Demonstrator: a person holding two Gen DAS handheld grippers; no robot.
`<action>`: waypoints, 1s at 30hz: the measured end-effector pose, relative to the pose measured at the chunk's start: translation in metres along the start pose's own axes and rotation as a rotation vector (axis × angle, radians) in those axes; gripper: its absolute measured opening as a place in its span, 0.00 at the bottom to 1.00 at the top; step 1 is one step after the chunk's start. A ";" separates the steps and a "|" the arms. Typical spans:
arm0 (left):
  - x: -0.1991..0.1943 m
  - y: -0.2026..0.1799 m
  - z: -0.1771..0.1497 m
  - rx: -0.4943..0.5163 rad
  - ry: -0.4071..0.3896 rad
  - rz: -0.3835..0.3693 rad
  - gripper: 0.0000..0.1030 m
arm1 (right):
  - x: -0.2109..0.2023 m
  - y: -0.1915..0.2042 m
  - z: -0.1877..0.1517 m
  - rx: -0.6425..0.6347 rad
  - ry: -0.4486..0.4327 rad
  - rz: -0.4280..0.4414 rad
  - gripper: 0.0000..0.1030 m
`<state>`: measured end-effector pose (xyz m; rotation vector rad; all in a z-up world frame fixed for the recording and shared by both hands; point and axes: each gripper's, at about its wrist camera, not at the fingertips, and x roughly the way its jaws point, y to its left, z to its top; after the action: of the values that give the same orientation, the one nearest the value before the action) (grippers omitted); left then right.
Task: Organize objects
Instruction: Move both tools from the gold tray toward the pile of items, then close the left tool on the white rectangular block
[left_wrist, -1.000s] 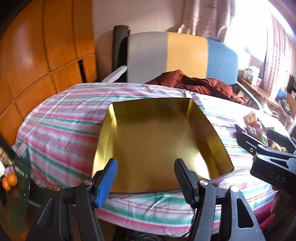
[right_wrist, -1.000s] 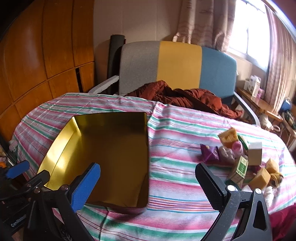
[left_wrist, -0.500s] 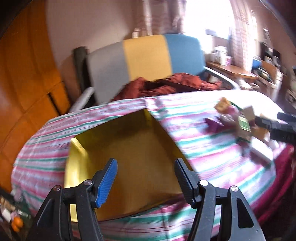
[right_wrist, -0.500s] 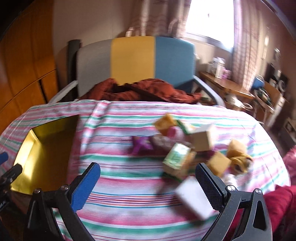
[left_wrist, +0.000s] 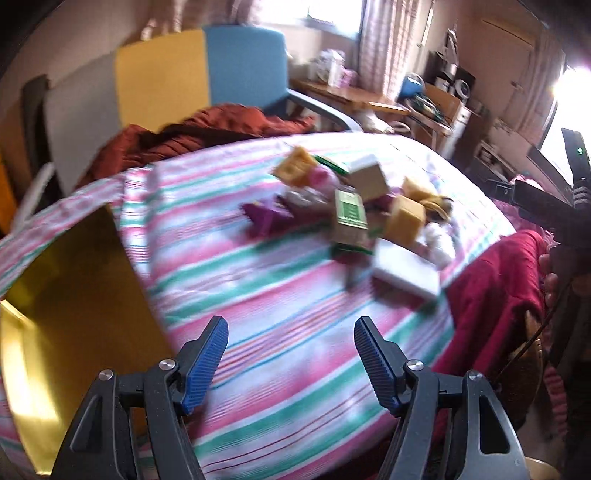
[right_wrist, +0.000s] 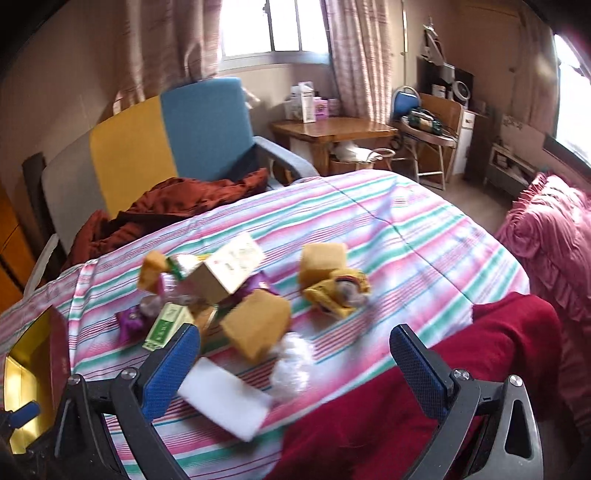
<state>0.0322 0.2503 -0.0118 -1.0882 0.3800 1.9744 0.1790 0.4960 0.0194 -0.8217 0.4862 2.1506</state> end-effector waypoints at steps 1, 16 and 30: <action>0.007 -0.005 0.003 0.003 0.018 -0.024 0.70 | -0.001 -0.006 0.000 0.004 -0.002 -0.006 1.00; 0.123 -0.079 0.052 -0.207 0.305 -0.163 0.68 | 0.007 -0.052 -0.005 0.040 0.013 0.005 1.00; 0.161 -0.105 0.060 -0.235 0.307 -0.015 0.69 | 0.019 -0.063 -0.011 0.043 0.054 0.032 1.00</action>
<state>0.0361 0.4335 -0.0940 -1.5476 0.3035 1.8738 0.2222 0.5393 -0.0064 -0.8558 0.5750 2.1440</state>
